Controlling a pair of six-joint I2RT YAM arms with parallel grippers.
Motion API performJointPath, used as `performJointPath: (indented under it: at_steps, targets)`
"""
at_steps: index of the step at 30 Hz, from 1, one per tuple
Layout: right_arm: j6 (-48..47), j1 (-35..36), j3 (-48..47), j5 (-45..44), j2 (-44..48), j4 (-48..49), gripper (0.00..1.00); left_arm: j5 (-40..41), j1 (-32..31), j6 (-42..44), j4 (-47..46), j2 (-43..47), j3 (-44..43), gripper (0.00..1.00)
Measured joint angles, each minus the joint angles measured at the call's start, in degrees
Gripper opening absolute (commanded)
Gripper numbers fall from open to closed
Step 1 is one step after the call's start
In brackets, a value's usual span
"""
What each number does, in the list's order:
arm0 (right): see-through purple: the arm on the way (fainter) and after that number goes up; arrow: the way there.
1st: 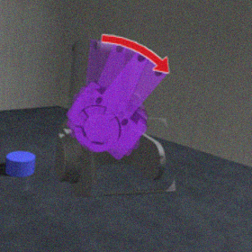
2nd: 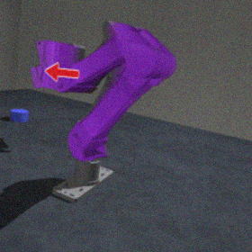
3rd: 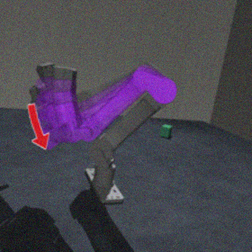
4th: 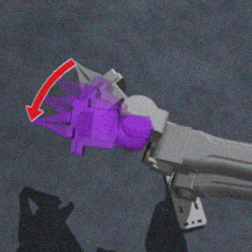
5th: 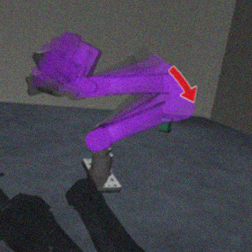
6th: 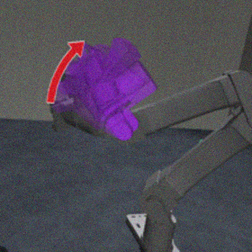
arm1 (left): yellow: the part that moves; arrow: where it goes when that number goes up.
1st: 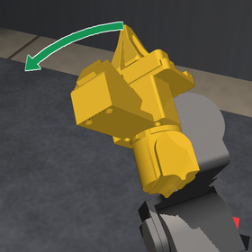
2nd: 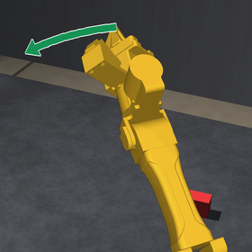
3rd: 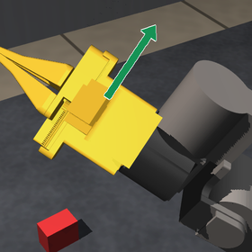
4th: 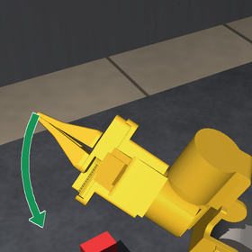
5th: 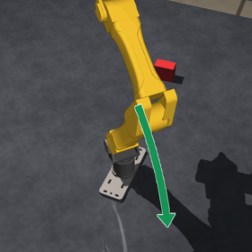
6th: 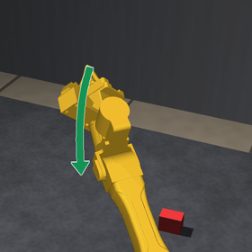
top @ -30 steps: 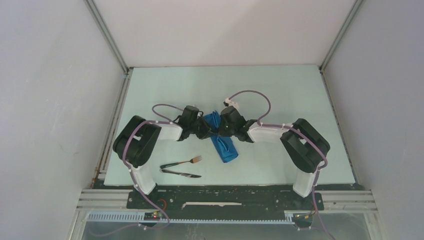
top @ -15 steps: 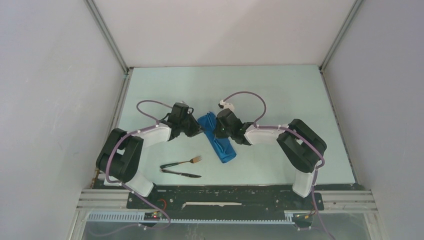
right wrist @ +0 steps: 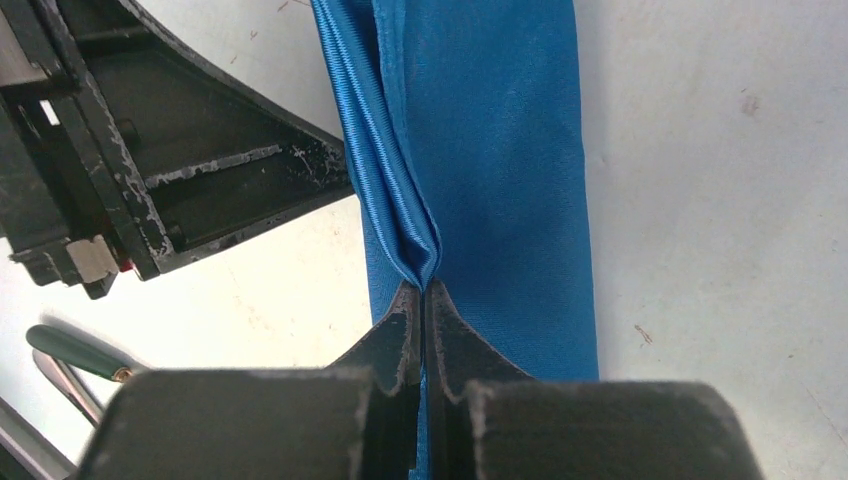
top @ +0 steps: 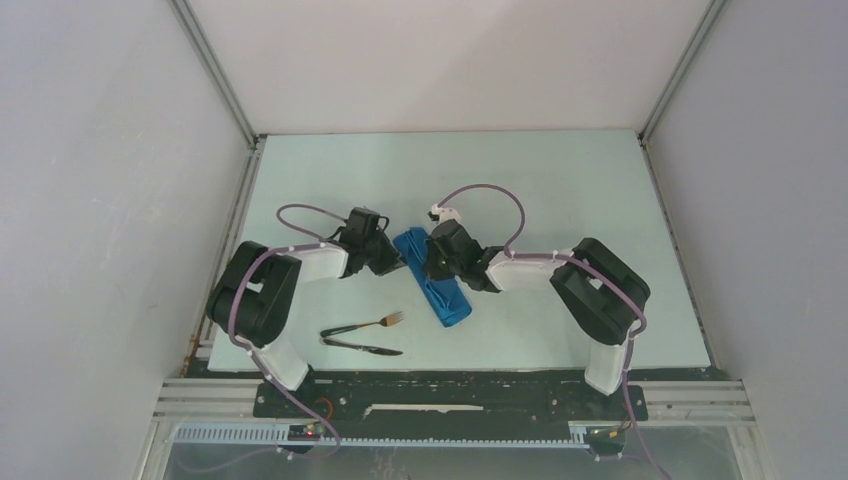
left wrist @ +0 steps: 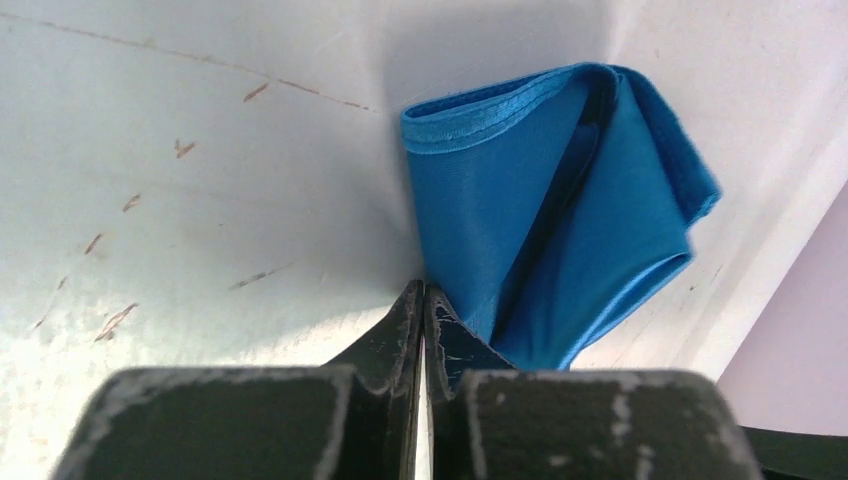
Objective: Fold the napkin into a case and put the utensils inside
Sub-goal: Fold the 2/3-rectangle-folded napkin at the center of the board.
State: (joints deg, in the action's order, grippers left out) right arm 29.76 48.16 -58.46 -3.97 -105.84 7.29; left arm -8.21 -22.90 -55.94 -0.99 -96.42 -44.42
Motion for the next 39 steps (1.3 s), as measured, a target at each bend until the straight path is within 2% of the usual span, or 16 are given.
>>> performJointPath:
  at_steps: [15, 21, 26, 29, 31, 34, 39]
  targets:
    - [-1.16, 0.37, 0.00, 1.92, -2.21, 1.70, 0.00, -0.48, 0.00, 0.09, -1.49, -1.07, -0.48, 0.07]
    - [-1.18, 0.37, 0.00, 2.14, -2.62, 1.95, 0.00, 0.33, 0.31, 1.46, 2.25, 1.20, -0.44, 0.17]
    - [-1.18, 0.37, 0.00, 2.12, -2.69, 1.99, 0.00, 0.57, 1.84, 3.04, 7.02, 9.62, 0.26, 0.30]
    - [-1.20, 0.37, 0.00, 2.12, -2.71, 1.99, 0.00, -0.33, 2.49, 3.91, 7.78, 13.05, -0.39, 0.32]
    - [-1.20, 0.39, 0.00, 2.12, -2.71, 2.01, 0.00, -2.05, 2.56, 3.91, 7.65, 12.94, -1.99, 0.36]
    - [-1.20, 0.39, 0.00, 2.10, -2.71, 2.01, 0.00, -4.46, 2.54, 3.89, 7.78, 10.49, -5.25, 0.49]
    - [-1.22, 0.42, 0.00, 2.10, -2.71, 2.01, 0.00, -3.72, 2.40, 3.87, 9.84, 7.17, -8.92, 0.57]
